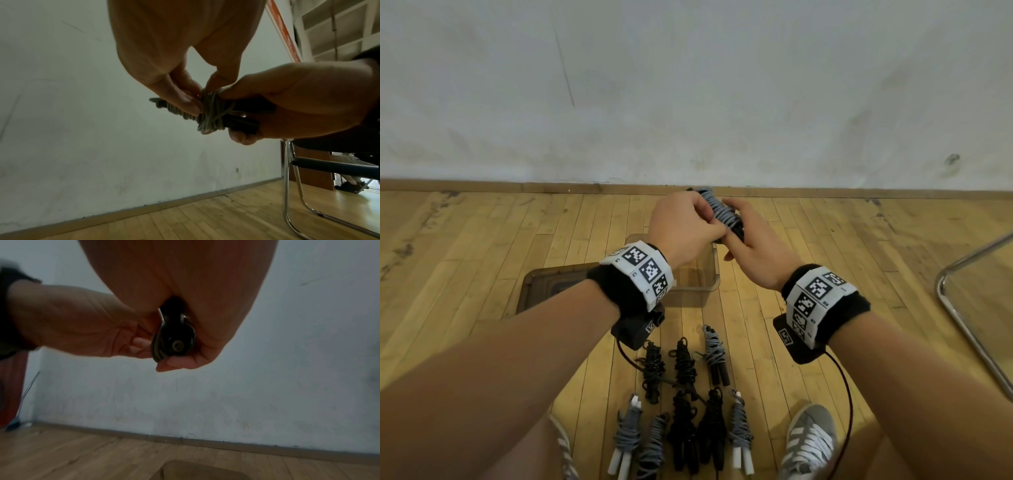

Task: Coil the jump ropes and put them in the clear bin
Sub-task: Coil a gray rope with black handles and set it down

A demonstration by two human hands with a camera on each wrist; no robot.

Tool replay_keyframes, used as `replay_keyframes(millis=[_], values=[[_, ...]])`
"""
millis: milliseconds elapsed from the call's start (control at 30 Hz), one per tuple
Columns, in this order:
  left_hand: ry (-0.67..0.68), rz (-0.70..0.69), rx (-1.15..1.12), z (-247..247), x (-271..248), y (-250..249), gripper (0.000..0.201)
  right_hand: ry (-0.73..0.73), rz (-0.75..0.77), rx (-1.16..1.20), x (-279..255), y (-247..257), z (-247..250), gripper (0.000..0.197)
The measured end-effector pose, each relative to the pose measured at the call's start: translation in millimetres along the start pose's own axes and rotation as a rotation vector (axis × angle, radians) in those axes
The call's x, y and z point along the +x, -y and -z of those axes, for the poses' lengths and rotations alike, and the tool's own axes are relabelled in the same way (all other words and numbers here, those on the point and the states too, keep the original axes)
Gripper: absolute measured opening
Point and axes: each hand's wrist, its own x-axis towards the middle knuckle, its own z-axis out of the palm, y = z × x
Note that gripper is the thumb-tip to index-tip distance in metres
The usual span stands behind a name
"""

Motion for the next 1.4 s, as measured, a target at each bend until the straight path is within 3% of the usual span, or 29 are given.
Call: replay_keyframes(millis=[133, 267, 600, 967, 1200, 1400], values=[[-0.061, -0.031, -0.082, -0.5, -1.6, -2.6, 0.015, 0.003, -0.113, 0.189, 2.9, 5.4, 7.8, 0.062], [-0.102, -0.088, -0.089, 2.5, -0.5, -4.3, 0.017, -0.001, -0.122, 0.3, 5.3, 8.9, 12.6, 0.049], [-0.167, -0.241, 0.063, -7.6, -8.9, -4.2, 0.012, -0.021, -0.213, 0.331, 3.8, 11.1, 16.4, 0.04], [-0.164, -0.19, -0.058, -11.4, -7.2, -0.3, 0.018, -0.02, -0.265, 0.301, 3.1, 15.0, 15.0, 0.031], [0.016, -0.161, -0.058, -5.5, -2.0, 1.5, 0.019, 0.001, -0.32, 0.316, 2.0, 14.9, 13.6, 0.035], [-0.004, -0.119, -0.055, -3.3, -2.2, 5.6, 0.015, 0.087, -0.31, 0.409, -2.1, 16.8, 13.8, 0.035]])
